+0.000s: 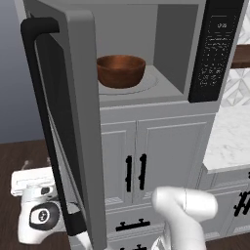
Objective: Open the microwave, place the bowl with waffle inside the microwave, then close the microwave door and turn it on.
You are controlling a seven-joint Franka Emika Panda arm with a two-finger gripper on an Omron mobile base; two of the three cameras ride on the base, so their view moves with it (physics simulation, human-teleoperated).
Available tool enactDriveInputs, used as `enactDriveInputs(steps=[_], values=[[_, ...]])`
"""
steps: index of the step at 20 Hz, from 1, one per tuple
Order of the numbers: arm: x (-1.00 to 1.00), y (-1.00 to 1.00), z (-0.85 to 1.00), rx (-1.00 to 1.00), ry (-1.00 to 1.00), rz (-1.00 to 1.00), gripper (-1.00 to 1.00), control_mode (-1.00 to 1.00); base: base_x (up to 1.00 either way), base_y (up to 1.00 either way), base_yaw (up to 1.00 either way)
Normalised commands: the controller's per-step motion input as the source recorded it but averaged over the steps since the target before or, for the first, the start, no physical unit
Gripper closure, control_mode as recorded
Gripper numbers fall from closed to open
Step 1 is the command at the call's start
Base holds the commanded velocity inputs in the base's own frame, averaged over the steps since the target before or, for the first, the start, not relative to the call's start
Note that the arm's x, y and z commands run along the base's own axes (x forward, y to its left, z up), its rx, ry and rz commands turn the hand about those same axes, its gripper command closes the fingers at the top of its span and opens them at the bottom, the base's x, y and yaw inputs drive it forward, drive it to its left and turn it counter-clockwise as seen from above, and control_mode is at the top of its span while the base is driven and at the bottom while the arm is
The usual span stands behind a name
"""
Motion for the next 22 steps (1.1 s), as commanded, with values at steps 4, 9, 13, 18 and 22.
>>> enactDriveInputs(steps=[4, 9, 13, 18, 22], values=[[-0.75, 0.55, 0.01, 0.0, -0.18, -0.08, -1.0, -1.0, 0.0, 0.0, 0.0], [-0.76, 0.71, 0.11, 0.0, -0.19, -0.12, -1.0, -1.0, 0.0, 0.0, 0.0], [-0.47, 0.35, 0.31, 0.0, -0.22, -0.22, -1.0, -1.0, 0.0, 0.0, 0.0], [-0.53, 0.09, 0.16, 0.04, -0.25, -0.31, -1.0, -1.0, 0.0, 0.0, 0.0], [-0.43, 0.0, 0.05, 0.11, -0.27, -0.31, -1.0, -1.0, 0.0, 0.0, 0.0]])
